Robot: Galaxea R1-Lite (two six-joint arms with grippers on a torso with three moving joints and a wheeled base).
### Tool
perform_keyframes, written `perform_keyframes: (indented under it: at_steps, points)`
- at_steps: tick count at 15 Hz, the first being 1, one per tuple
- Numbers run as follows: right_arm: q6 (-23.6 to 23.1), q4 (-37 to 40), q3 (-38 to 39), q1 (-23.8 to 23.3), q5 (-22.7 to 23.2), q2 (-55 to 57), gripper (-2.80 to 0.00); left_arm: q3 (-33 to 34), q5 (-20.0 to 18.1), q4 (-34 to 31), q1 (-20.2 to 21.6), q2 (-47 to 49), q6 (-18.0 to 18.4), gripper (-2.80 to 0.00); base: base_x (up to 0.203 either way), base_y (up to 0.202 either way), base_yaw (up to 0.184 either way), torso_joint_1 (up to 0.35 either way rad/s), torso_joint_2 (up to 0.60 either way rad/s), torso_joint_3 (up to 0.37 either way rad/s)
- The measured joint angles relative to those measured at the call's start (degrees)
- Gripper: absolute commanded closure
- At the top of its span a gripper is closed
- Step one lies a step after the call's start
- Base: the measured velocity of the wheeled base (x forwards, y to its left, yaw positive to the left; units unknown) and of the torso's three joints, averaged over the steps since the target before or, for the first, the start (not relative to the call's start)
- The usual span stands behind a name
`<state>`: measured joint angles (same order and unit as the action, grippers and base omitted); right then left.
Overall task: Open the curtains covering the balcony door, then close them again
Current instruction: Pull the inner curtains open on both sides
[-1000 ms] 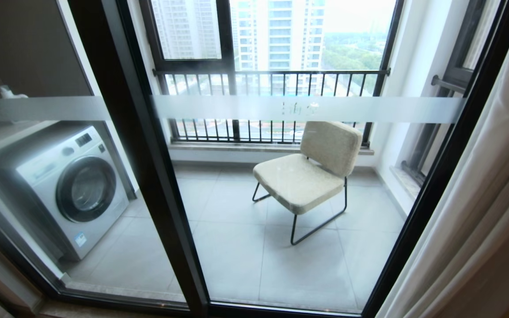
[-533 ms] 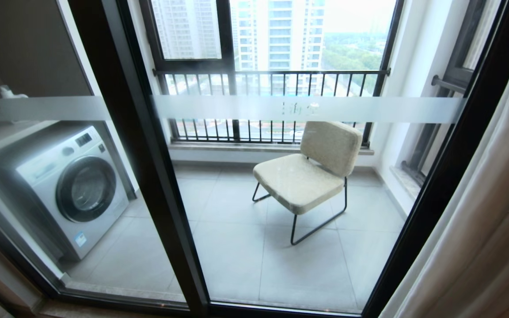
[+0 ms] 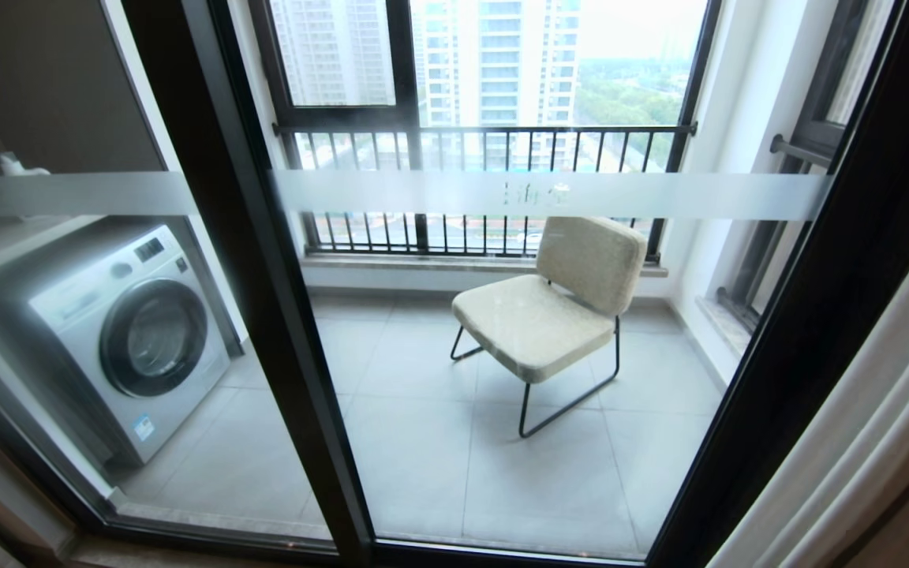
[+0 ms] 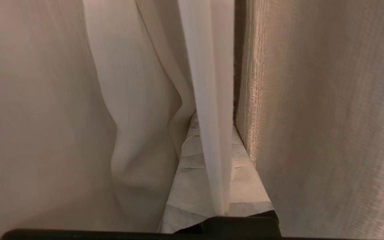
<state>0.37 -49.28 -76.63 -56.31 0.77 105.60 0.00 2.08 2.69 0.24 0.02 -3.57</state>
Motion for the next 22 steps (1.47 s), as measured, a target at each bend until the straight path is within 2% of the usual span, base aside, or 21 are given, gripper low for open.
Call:
perform_keyframes:
  at_steps: [8,12,14,17,22]
  points:
    - [0.4,0.4,-9.5,-9.4,0.0,8.4,0.0,0.0,0.0,0.0,0.0,0.0,0.0,0.0,0.0,0.0,0.0,0.0,0.0,0.0]
    - [0.3,-0.3,-11.5,-11.7,-0.1,10.7,0.0,0.0,0.0,0.0,0.0,0.0,0.0,0.0,0.0,0.0,0.0,0.0,0.0,0.0]
    - [0.2,-0.3,-11.6,-11.8,0.9,10.8,0.0,0.0,0.0,0.0,0.0,0.0,0.0,0.0,0.0,0.0,0.0,0.0,0.0,0.0]
    - [0.2,-0.1,-11.4,-11.2,4.7,9.7,0.0,0.0,0.0,0.0,0.0,0.0,0.0,0.0,0.0,0.0,0.0,0.0,0.0,0.0]
    - [0.3,-0.1,-10.7,-6.4,11.6,6.4,0.0,0.0,0.0,0.0,0.0,0.0,0.0,0.0,0.0,0.0,0.0,0.0,0.0,0.0]
